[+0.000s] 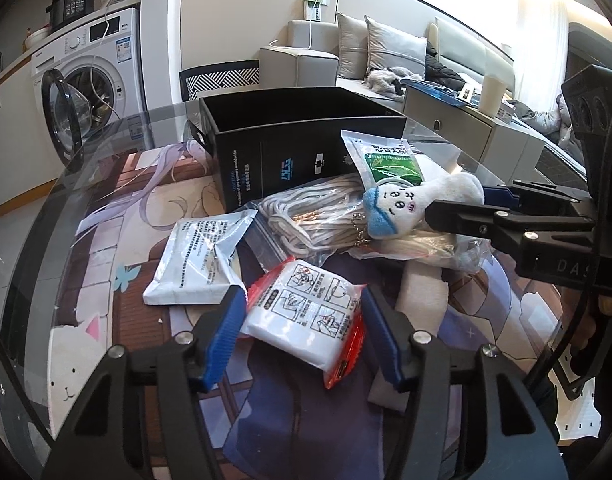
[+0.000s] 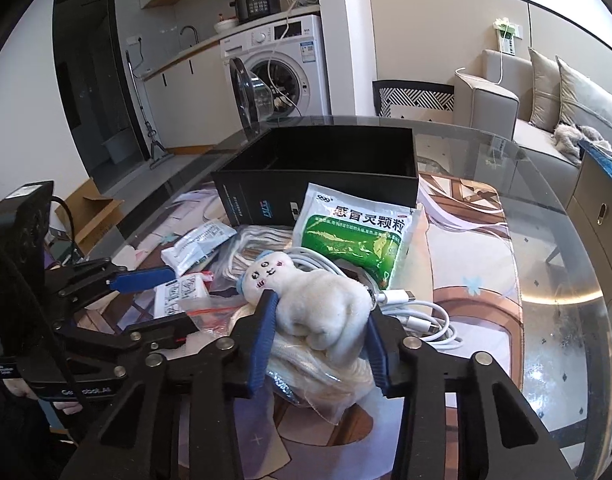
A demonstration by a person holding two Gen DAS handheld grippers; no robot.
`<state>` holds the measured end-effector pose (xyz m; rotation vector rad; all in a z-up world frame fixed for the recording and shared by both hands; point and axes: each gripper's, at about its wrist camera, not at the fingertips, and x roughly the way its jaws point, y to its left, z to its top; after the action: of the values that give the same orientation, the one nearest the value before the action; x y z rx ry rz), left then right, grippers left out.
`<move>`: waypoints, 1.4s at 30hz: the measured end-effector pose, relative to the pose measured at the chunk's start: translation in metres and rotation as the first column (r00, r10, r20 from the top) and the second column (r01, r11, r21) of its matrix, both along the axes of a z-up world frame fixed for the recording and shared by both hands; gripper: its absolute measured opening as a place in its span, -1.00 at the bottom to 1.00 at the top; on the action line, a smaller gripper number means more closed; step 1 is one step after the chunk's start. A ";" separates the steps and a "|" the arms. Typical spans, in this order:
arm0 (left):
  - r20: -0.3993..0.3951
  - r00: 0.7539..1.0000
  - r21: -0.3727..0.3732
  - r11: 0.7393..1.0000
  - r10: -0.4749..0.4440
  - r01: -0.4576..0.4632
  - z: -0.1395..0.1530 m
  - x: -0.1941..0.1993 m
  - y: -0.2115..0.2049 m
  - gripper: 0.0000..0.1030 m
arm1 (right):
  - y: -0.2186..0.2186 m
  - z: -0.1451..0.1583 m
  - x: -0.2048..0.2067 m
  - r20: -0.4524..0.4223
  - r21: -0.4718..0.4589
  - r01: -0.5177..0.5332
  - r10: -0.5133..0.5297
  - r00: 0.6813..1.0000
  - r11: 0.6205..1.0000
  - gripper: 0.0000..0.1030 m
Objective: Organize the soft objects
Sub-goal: 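Lift the plush toy with the right gripper while the left gripper grasps the red-edged white packet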
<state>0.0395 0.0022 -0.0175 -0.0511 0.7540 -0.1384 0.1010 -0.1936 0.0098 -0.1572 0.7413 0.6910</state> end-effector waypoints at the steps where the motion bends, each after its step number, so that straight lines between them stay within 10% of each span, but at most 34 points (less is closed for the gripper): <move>1: 0.003 1.000 -0.001 1.000 -0.002 0.002 0.000 -0.001 0.000 0.09 | 0.000 0.000 -0.001 0.001 0.003 -0.004 0.004 1.000 1.000 -0.25; 29: 0.027 1.000 -0.075 0.997 -0.005 0.007 0.013 -0.015 0.009 -0.28 | -0.024 0.028 -0.029 0.098 0.086 0.005 -0.013 0.995 0.996 -0.26; 35: 0.008 1.000 -0.015 0.999 -0.030 0.030 0.010 -0.017 0.007 0.25 | -0.027 0.027 -0.028 0.097 0.082 0.013 -0.021 0.995 0.997 -0.26; 42: -0.044 0.999 -0.002 1.000 -0.018 0.018 0.000 -0.008 0.004 0.27 | -0.027 0.025 -0.027 0.089 0.082 0.017 -0.024 0.996 0.996 -0.26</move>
<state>0.0313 0.0065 -0.0176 -0.0489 0.7983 -0.1556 0.0744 -0.2209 0.0351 -0.1057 0.6268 0.6890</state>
